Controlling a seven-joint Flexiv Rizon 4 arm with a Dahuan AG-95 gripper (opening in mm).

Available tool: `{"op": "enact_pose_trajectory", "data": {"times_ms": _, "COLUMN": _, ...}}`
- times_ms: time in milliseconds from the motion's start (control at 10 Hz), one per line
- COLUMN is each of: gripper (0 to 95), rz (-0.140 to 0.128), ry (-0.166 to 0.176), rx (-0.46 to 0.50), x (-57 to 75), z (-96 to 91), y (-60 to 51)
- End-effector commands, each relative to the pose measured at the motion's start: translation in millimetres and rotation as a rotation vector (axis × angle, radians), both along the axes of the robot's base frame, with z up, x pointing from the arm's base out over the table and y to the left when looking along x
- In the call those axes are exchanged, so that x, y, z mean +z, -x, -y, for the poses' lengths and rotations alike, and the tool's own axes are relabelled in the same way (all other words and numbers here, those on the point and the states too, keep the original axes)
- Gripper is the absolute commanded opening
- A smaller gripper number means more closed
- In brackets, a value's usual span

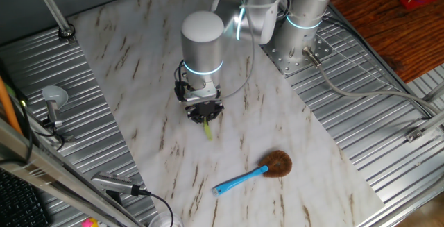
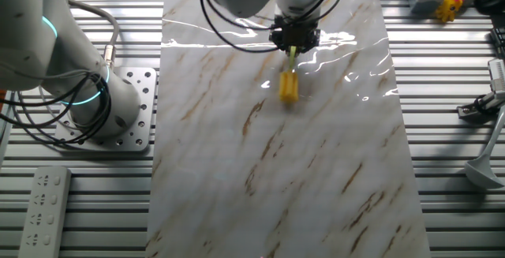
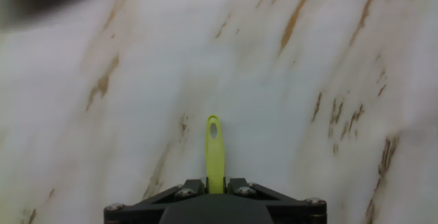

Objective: Scrub the table with a brush

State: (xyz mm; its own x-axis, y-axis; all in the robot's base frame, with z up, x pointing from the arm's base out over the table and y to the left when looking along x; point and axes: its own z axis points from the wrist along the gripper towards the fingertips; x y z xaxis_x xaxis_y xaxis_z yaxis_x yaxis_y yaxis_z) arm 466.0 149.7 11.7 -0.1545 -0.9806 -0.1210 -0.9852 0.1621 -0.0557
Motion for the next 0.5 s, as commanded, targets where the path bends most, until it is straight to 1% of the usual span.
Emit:
{"op": "enact_pose_trajectory", "data": {"times_ms": 100, "gripper": 0.0, "rz": 0.001, "ry": 0.004, "rx": 0.015, "x": 1.8, "z": -1.9, "y": -11.0}}
{"op": "enact_pose_trajectory", "data": {"times_ms": 400, "gripper": 0.0, "rz": 0.004, "ry": 0.004, "rx": 0.047, "x": 10.0, "z": 2.8, "y": -31.1}}
{"op": "enact_pose_trajectory", "data": {"times_ms": 500, "gripper": 0.0, "rz": 0.004, "ry": 0.000, "rx": 0.056, "x": 11.7, "z": 5.4, "y": -37.7}}
